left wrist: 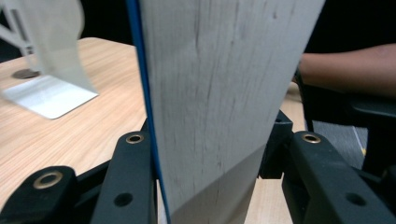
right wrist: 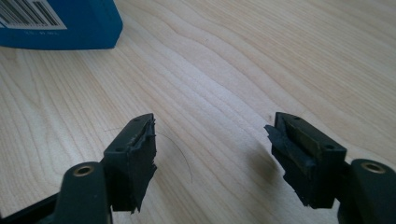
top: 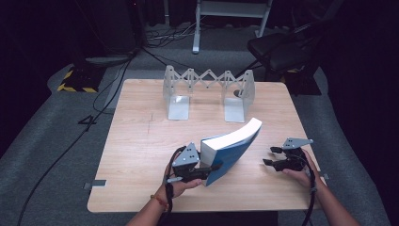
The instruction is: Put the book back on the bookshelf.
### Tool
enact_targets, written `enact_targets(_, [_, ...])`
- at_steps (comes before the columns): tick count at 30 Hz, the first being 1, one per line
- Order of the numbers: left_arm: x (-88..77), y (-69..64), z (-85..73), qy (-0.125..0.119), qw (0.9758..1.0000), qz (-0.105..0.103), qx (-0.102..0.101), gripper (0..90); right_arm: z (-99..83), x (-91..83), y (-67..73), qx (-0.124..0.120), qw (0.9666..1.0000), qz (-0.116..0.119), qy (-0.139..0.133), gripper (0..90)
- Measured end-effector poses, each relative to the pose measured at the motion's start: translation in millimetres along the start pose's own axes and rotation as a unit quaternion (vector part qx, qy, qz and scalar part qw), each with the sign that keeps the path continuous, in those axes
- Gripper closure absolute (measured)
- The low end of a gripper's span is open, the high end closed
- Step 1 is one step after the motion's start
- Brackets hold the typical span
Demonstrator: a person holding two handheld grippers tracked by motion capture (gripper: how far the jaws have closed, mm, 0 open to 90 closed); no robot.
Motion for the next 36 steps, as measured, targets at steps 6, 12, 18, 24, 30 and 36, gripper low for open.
enact_targets(6, [-1.1,4.4,0.8,0.008,0.9998,-0.01,0.015,59.0,0.3,4.5,3.3,-0.012,0.9999,-0.001,0.003,29.9])
enact_targets(12, [-2.4,-0.9,3.7,0.005,0.9997,0.018,0.014,49.4,-0.8,5.2,2.4,-0.02,0.9998,-0.006,0.002,26.4])
enact_targets(18, [-3.5,-2.5,10.7,-0.002,0.9989,0.048,0.001,35.7,0.0,4.6,2.0,-0.019,0.9998,-0.006,0.009,26.5])
enact_targets(24, [-2.4,-7.4,24.0,-0.007,0.9981,0.061,0.008,35.6,12.5,-3.5,7.4,-0.038,0.9992,0.007,-0.013,27.7])
enact_targets(30, [-4.9,-8.1,30.1,0.01,0.9981,0.053,0.028,58.6,48.3,-28.7,19.5,-0.077,0.9938,0.019,-0.077,29.2])
enact_targets(36, [-8.4,-5.9,31.0,0.021,0.9984,0.024,0.045,59.8,77.8,-46.3,33.9,-0.119,0.9854,0.04,-0.115,28.2])
Point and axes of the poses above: each handheld gripper's, and its own axes: x roughly forward along the jaws, z roughly out of its top, y roughly to its left, the point moved 3 cm from there along x, roughly forward along the jaws, and after that the axes turned 14 degrees about y, right-handed, at the moved point
